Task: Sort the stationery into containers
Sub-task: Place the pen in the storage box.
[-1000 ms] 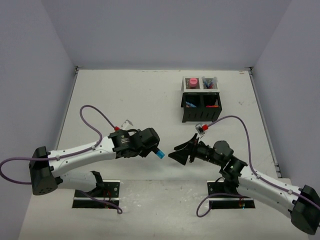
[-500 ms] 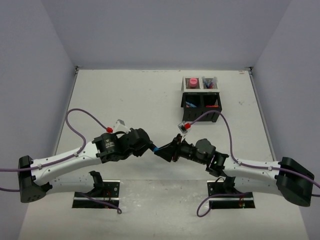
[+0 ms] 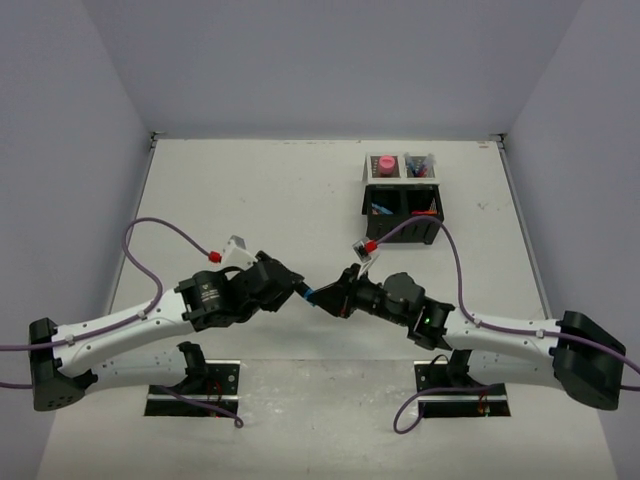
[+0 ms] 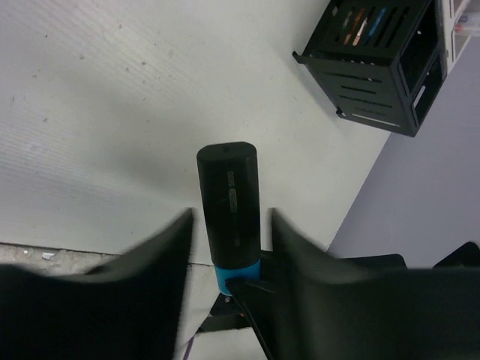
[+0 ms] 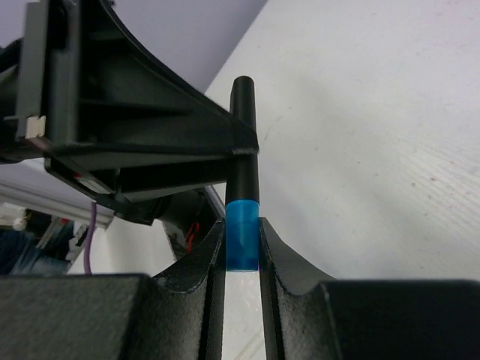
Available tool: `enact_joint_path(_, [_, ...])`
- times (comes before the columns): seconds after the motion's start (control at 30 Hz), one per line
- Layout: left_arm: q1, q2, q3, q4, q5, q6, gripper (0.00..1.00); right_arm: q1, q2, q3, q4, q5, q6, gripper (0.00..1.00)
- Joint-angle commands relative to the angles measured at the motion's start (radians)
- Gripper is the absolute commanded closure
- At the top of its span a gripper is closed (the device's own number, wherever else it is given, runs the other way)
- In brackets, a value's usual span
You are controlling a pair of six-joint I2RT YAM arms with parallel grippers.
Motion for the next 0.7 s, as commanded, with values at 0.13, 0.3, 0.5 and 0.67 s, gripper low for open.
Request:
enact_joint_path(0.13, [0.011, -0.038, 0.117, -0.044, -0.278, 0.141, 0.0, -0.132, -0.129, 0.21, -0.579, 0.117, -0.078, 1.0])
enact_joint_path(0.3, [0.015, -0.02, 0.285, -0.349, -0.467, 0.23, 0.0, -0.309, -0.118, 0.391, -0.956, 0.113, -0.153, 1.0])
enact_joint_path(0.5, [0.015, -0.073, 0.316, -0.232, -0.482, 0.777, 0.0, -0.625, -0.062, 0.619, -1.248, 0.171, -0.325, 1.0])
enact_joint_path(0.67, [0.015, -0.124, 0.248, -0.312, -0.565, 0.86, 0.0, -0.831, 0.042, 0.746, -1.306, 0.131, -0.428, 1.0])
